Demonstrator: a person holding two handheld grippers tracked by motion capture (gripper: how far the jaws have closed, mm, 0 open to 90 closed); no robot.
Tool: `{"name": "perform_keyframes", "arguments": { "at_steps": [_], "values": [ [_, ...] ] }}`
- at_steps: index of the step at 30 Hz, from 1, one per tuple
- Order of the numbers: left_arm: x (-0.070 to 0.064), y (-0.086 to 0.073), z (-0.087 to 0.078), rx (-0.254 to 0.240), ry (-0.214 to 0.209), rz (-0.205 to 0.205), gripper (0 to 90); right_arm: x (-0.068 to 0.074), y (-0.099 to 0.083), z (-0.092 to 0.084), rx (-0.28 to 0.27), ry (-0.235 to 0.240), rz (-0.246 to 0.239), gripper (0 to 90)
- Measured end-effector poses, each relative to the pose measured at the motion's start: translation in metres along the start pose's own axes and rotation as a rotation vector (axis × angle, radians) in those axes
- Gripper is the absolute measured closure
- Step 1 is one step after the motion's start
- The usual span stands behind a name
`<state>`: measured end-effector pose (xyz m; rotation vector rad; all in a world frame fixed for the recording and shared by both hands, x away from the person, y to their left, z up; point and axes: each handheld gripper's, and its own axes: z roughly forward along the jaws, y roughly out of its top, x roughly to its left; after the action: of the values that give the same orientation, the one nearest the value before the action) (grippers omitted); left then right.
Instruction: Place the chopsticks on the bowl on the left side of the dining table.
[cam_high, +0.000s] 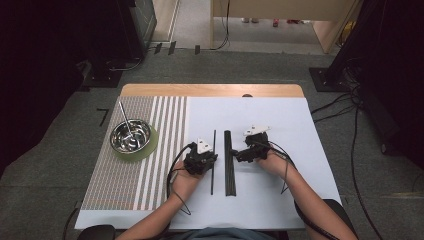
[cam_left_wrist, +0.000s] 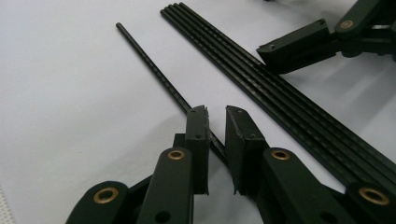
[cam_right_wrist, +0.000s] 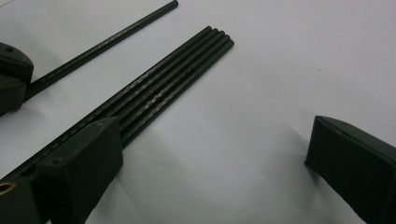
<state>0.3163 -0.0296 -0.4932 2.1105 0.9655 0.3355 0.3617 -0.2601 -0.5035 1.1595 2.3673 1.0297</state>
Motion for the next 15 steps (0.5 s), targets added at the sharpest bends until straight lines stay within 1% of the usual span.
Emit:
{"name": "perform_keyframes", "arguments": {
  "at_steps": [6,7,8,11,13,15],
  "values": [
    [0.008,0.002,0.000,0.001,0.002,-0.011,82.2,0.000,0.000,0.000,-0.001,0.001,0.001,3.3],
    [0.010,0.002,0.001,0.000,0.000,-0.011,82.2,0.000,0.000,0.000,-0.001,0.001,0.001,3.3],
    [0.014,0.003,0.001,-0.001,-0.001,-0.022,82.3,0.000,0.000,0.000,-0.001,0.001,0.001,3.3],
    [0.018,0.004,0.001,0.002,0.004,-0.018,82.3,0.000,0.000,0.000,-0.001,0.001,0.001,3.3],
    [0.024,0.005,0.001,0.007,0.004,-0.028,82.6,0.000,0.000,0.000,-0.001,0.001,0.001,3.3],
    [0.026,0.005,0.001,0.008,0.008,-0.032,83.0,0.000,0.000,0.000,-0.001,0.001,0.001,3.3]
  ]
}}
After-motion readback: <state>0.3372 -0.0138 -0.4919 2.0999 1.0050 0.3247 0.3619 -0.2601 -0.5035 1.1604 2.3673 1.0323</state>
